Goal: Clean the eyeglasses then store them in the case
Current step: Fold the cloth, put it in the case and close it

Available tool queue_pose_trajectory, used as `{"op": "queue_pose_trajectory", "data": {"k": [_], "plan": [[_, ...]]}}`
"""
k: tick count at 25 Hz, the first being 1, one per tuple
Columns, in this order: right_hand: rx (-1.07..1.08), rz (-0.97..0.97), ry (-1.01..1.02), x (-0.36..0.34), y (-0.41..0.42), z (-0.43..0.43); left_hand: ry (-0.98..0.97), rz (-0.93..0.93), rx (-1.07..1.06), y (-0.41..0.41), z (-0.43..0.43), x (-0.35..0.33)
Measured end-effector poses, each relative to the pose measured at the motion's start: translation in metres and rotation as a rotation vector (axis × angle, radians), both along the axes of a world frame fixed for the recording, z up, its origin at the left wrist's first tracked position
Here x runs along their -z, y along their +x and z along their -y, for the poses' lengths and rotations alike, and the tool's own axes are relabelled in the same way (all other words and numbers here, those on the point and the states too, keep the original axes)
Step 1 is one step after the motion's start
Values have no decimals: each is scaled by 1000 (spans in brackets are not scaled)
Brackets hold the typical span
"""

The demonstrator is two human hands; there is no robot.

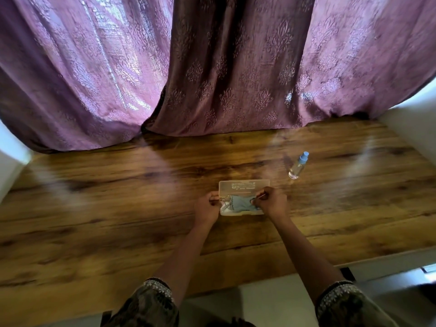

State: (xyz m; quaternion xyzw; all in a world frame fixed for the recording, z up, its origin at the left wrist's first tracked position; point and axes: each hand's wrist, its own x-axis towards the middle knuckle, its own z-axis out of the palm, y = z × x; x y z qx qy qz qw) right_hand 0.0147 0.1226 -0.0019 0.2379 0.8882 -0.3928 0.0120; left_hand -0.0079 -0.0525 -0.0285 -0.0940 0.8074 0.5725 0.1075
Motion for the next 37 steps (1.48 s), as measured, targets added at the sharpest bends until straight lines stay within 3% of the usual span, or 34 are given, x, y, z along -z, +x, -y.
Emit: {"op": "queue_pose_trajectory", "data": {"k": [11, 17, 22, 24, 29, 33, 37], "plan": [[206, -129, 71, 15, 17, -21, -2, -31, 51, 2, 2, -3], [29, -83, -463, 8, 18, -17, 7, 12, 77, 1, 1, -8], [120, -57, -740, 3, 18, -26, 295, 214, 42, 5, -2, -20], [188, -50, -800, 4, 18, -26, 375, 247, 39, 4, 0, -21], [258, -182, -733, 15, 18, -33, 334, 237, -9, 6, -4, -24], [366, -227, -966, 14, 21, -42, 511, 316, -76, 7, -14, -27], [361, -231, -970, 8, 22, -45, 507, 318, -75, 6, -20, -28]]}}
